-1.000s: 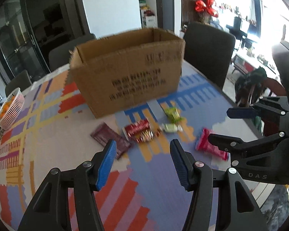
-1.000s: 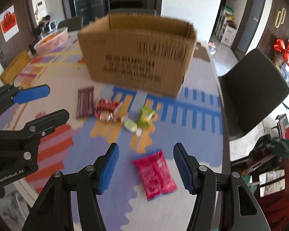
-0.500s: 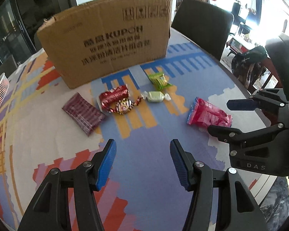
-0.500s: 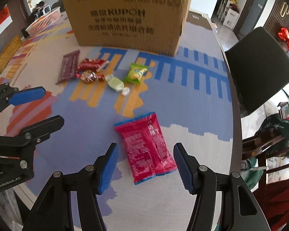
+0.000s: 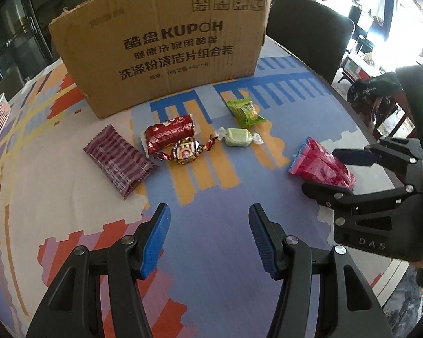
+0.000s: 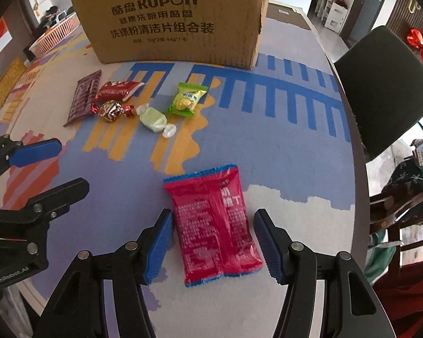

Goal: Organize snacks
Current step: 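Move both tools back toward the pink pack and candies on the table, then grasp the pink pack with the right tool while the left tool grasps a brown-wrapped candy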

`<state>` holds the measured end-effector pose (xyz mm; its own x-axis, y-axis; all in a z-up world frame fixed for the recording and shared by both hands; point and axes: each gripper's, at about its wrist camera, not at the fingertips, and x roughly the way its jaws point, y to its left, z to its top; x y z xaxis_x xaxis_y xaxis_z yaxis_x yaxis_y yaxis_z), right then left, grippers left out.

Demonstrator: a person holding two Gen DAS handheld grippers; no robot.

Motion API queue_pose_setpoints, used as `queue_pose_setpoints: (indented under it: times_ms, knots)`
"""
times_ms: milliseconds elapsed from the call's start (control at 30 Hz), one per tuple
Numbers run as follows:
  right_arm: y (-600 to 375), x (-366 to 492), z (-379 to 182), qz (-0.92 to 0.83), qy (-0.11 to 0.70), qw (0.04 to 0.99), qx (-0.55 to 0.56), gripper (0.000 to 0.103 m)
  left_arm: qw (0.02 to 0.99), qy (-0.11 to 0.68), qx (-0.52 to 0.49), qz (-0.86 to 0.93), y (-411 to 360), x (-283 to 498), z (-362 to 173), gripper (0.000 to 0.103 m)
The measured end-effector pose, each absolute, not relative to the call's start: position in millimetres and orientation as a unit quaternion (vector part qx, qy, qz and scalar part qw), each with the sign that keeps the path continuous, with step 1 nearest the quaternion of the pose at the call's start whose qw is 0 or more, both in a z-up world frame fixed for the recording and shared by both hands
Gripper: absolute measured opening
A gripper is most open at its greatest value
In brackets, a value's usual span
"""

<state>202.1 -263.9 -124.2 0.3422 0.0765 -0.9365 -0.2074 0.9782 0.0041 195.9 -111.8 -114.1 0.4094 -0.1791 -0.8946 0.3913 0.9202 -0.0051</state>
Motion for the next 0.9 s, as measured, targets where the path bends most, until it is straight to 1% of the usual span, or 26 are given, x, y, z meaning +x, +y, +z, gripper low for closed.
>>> queue_pose_setpoints:
  times_ms: [33,67,233,500,567,633,700,767,900]
  knots:
    - [-262.4,201.9,-123.9,0.087,0.564,0.819,-0.057,0.057,0.834,0.515,0.101,-0.171,-110.6,196.8,-114.2,0.057]
    - [-261.1,201.3,-123.9,0.086,0.561,0.821,-0.058,0.051,0.834,0.515,0.098,-0.171,-109.0,197.7,-114.4,0.057]
    - [-254.1,198.5,-123.4,0.087,0.552,0.828,-0.057,0.046,0.835,0.514,0.092,-0.175,-102.8,200.2,-116.0,0.057]
    - [-246.6,201.4,-110.4,0.072,0.535,0.841,-0.02,0.045,0.832,0.511,0.059,-0.208,-87.4,206.4,-109.6,0.056]
    - [-242.2,202.7,-105.4,0.071,0.528,0.846,-0.01,0.045,0.836,0.502,0.065,-0.213,-85.0,210.6,-106.5,0.052]
    - [-237.2,203.5,-103.0,0.065,0.523,0.85,-0.007,0.045,0.837,0.496,0.072,-0.219,-84.0,215.6,-104.7,0.051]
    - [-234.8,204.8,-101.8,0.058,0.516,0.854,-0.002,0.045,0.836,0.492,0.081,-0.228,-83.3,222.6,-104.0,0.048]
    - [-234.9,206.9,-102.3,0.051,0.514,0.856,0.016,0.045,0.834,0.49,0.093,-0.234,-84.5,228.5,-104.5,0.043]
    - [-239.4,211.1,-105.9,0.039,0.512,0.856,0.056,0.045,0.83,0.479,0.106,-0.266,-89.1,236.7,-101.6,0.04]
